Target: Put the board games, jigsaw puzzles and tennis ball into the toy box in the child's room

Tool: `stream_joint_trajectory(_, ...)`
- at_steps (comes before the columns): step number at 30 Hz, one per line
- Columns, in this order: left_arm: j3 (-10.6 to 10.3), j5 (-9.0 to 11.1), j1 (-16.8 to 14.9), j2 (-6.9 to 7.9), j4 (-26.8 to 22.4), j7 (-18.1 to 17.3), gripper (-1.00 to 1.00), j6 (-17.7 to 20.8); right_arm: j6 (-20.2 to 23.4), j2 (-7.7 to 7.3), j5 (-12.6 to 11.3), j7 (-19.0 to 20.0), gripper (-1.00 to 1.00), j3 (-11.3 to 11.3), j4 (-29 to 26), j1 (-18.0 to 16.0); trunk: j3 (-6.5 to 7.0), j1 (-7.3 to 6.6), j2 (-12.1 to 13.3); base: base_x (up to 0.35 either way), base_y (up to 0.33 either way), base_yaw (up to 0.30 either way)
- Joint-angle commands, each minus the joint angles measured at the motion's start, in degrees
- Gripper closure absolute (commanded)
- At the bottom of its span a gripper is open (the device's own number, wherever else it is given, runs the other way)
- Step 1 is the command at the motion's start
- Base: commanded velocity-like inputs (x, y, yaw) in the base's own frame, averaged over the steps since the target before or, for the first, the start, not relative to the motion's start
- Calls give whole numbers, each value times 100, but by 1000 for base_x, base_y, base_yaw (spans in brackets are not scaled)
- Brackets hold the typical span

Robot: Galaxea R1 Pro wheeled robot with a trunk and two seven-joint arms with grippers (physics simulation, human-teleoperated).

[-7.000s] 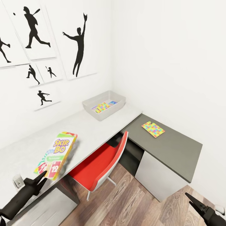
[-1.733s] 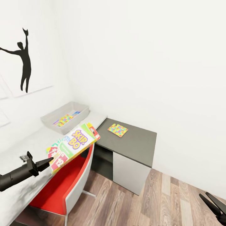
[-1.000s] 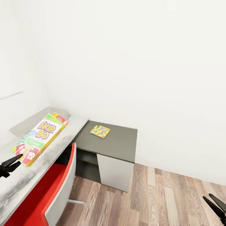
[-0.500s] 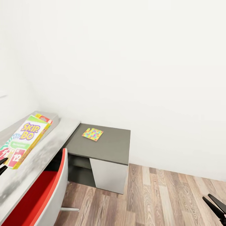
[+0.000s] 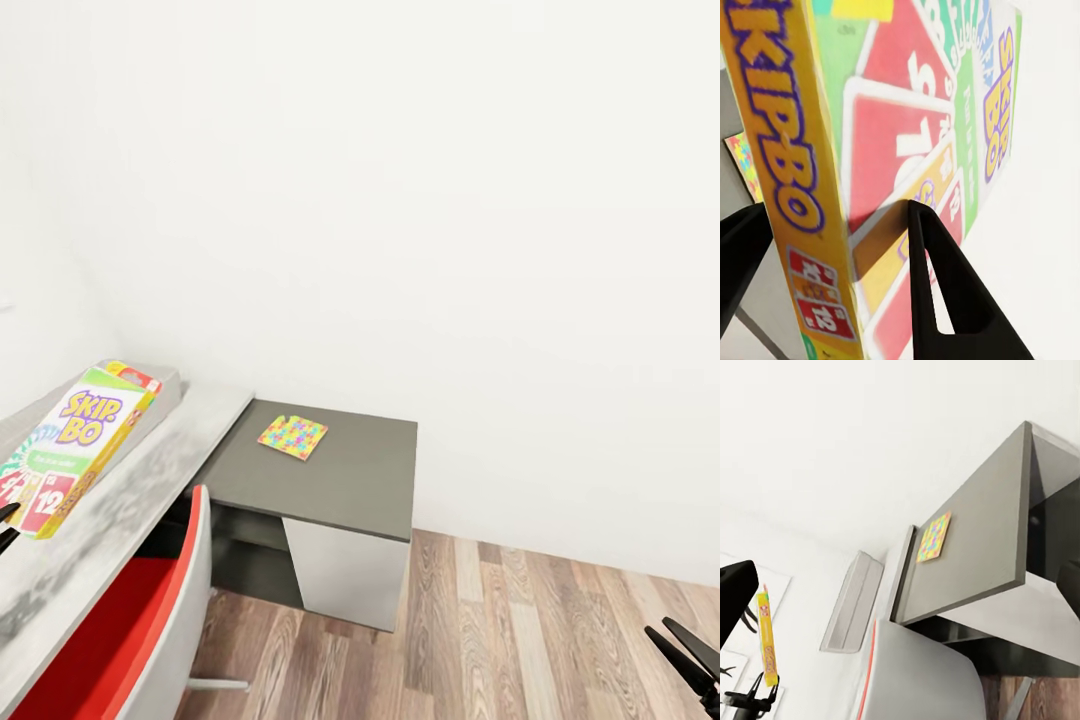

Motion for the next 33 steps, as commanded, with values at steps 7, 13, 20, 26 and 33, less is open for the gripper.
stream_joint_trajectory(7,41,-23,-7,-3,2,269,100,20,47,-2,-32,-4,-100,3,-3,2,1,4,-11,206,65,-34)
stream_joint_trajectory(13,75,-18,-7,-9,-1,355,100,24,51,-2,-33,-5,-100,4,-4,2,26,4,-11,152,41,-91)
stream_joint_trajectory(20,132,-16,-7,-6,-1,359,100,30,52,7,-23,-6,-100,9,-4,2,29,4,-11,128,53,-10)
stream_joint_trajectory(26,293,-21,-7,-15,0,364,100,33,46,23,-18,-7,-100,16,-5,2,29,4,-11,62,132,17)
stream_joint_trajectory(33,322,-22,-7,-29,-2,365,100,33,43,25,-20,-8,-100,26,-5,2,31,4,-11,67,44,137)
